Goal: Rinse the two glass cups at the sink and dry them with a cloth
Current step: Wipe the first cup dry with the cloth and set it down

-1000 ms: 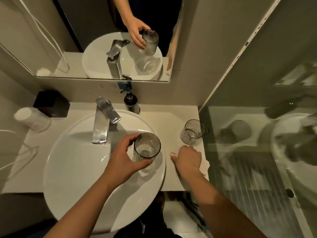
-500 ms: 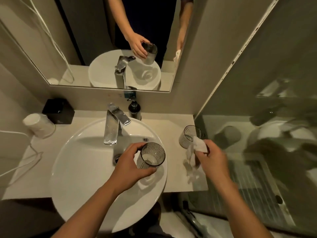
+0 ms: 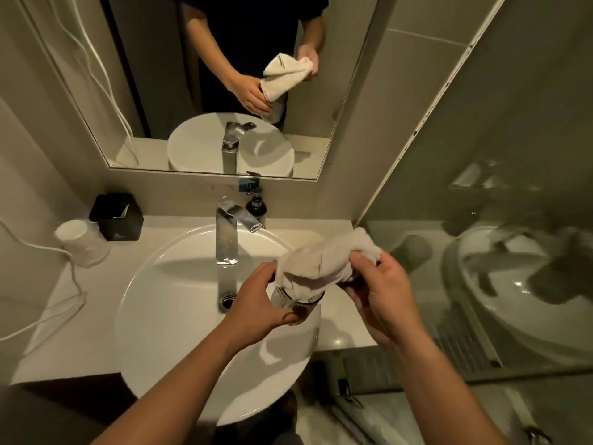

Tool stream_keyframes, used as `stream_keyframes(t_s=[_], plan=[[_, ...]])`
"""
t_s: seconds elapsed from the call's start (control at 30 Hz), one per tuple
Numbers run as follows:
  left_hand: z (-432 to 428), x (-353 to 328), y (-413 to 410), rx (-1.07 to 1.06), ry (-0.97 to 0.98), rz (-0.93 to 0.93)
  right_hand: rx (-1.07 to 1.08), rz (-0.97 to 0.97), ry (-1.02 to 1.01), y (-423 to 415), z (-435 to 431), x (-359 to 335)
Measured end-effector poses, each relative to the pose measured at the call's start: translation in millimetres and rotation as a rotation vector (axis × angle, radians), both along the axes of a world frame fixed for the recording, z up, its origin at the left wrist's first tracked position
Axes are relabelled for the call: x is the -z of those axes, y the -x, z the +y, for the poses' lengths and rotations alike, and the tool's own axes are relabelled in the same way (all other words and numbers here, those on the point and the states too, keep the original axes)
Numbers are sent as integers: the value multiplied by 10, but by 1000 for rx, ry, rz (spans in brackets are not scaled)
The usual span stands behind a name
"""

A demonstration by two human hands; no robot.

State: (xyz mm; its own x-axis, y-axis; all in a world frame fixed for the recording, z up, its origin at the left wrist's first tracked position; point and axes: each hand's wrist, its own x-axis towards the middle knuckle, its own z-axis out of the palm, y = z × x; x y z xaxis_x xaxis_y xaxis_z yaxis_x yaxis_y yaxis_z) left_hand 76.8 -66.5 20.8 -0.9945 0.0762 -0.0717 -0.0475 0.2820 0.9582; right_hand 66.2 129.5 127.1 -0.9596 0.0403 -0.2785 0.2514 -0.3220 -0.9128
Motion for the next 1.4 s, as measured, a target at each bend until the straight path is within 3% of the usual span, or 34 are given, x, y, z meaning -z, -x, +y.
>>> stream_keyframes(t_s=[0.1, 0.23, 0.37, 0.47, 0.57, 0.87, 1.13, 1.4], plan=[[-95, 34, -52, 10, -42, 15, -2, -86, -100, -111, -8, 254], [-164, 68, -101, 28, -29, 24, -61, 68, -402, -207, 79, 402], [-207, 33, -100, 47, -41, 38, -298, 370, -597, -280, 110, 330], [-220, -10, -102, 82, -25, 52, -542, 425, -745, -272, 190, 243], [-228, -33, -112, 120, -21, 56, -691, 322, -738, -245, 237, 160], [-258, -91, -94, 181, -237, -45, -537, 396, -712, -85, 25, 230], [-324, -81, -87, 132, -390, -127, -606, 335, -450, -115, 5, 226], [-279, -76, -98, 175, -437, -134, -604, 467, -708, -109, -68, 254]])
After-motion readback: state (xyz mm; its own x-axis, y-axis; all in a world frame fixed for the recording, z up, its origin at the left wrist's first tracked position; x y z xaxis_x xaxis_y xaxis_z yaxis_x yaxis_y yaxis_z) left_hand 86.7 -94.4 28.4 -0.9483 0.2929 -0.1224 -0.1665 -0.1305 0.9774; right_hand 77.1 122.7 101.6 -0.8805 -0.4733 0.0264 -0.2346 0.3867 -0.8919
